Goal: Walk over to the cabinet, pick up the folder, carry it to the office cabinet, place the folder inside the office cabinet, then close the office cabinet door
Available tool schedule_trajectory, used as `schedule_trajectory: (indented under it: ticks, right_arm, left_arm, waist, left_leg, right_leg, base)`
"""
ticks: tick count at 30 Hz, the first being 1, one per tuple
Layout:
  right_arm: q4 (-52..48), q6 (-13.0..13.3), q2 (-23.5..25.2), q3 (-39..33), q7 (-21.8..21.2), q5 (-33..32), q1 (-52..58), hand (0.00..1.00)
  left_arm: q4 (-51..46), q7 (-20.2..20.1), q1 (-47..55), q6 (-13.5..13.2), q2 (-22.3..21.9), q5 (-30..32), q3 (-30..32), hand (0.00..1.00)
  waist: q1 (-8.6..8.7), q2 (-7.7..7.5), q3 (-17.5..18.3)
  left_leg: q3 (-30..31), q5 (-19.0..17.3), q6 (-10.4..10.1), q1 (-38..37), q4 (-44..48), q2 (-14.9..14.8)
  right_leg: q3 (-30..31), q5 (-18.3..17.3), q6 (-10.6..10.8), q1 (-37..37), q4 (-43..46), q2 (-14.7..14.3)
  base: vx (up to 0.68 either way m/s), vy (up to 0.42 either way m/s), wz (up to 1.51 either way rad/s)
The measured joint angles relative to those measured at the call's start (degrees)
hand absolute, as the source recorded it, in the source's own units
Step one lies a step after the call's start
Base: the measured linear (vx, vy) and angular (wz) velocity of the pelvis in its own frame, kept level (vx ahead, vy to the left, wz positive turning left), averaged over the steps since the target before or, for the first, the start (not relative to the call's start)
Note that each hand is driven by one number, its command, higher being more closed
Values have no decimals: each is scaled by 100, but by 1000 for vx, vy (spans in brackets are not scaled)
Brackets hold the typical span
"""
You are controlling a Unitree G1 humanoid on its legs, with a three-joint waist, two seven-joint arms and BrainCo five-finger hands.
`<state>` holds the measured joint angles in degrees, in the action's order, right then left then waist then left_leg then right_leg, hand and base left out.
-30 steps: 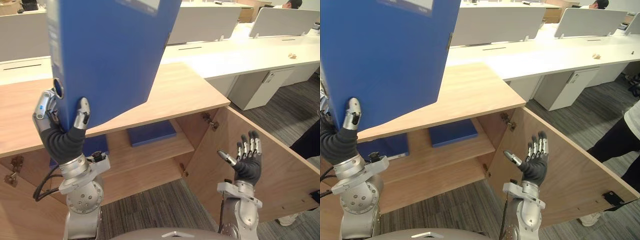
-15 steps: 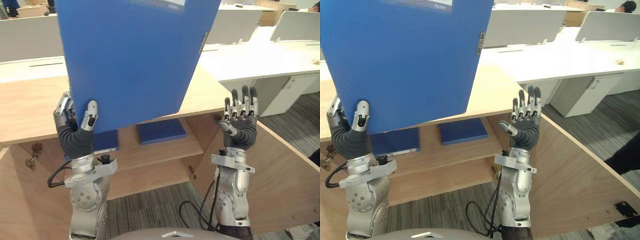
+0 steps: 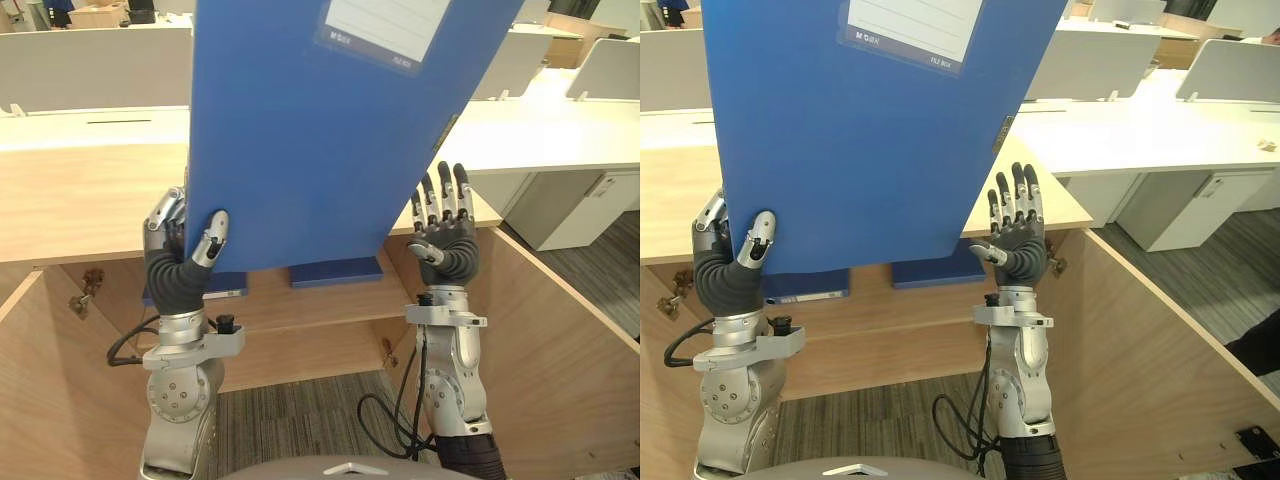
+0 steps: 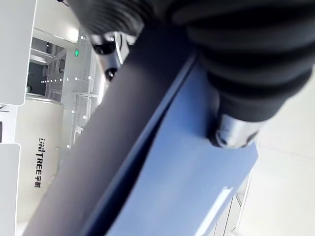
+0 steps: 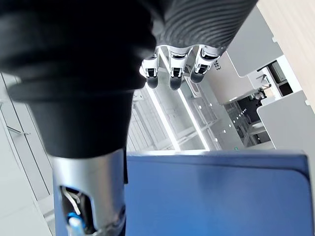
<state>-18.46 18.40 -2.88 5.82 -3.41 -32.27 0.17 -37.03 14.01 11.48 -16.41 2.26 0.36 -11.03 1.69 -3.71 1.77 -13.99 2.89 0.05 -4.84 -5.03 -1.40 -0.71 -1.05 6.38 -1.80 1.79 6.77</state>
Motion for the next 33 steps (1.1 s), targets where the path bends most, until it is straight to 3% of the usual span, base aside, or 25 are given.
schedule_trajectory:
  ticks: [13,14,18,24,33]
  right_arm:
    - [722,-248,-67,328,-363,-210,-313,0]
    - [832,-258,-141,344,-388,-218,-325,100]
    - [1119,-503,-479,461,-459,-215,-349,100]
    - [1285,-621,-734,476,-800,-213,-403,100]
    - [1374,-633,-602,429,-854,-198,-400,100]
  left_arm:
    - [329,-405,-11,1,35,-12,-208,100]
    - [390,-438,-14,0,63,-14,-208,100]
    - [586,-535,-11,3,206,-21,-193,100]
    - [802,-694,0,2,300,-31,-50,100]
    - [1109,-717,24,-6,346,-6,98,100]
  waist:
    - [-84,-88,48]
    - [-96,-90,50]
    - [-122,-91,50]
    - [-131,-99,57]
    - [-119,-102,59]
  left_leg:
    - [11,21,1,4,-2,2]
    - [13,27,0,3,-2,1]
    - [24,52,-4,8,-4,-1]
    - [42,69,-17,63,-4,-5]
    - [46,90,-1,84,-3,-6]
  right_leg:
    - [-6,17,-13,-17,5,-2]
    - [-8,17,-13,-16,6,-2]
    - [-12,15,-20,-2,3,-2]
    - [-20,22,-30,46,-2,-5]
    - [-21,51,-48,52,-32,-7]
  base:
    - [-8,0,0]
    - [0,0,0]
    - [-39,-1,1]
    - [-12,0,0]
    - [0,0,0]
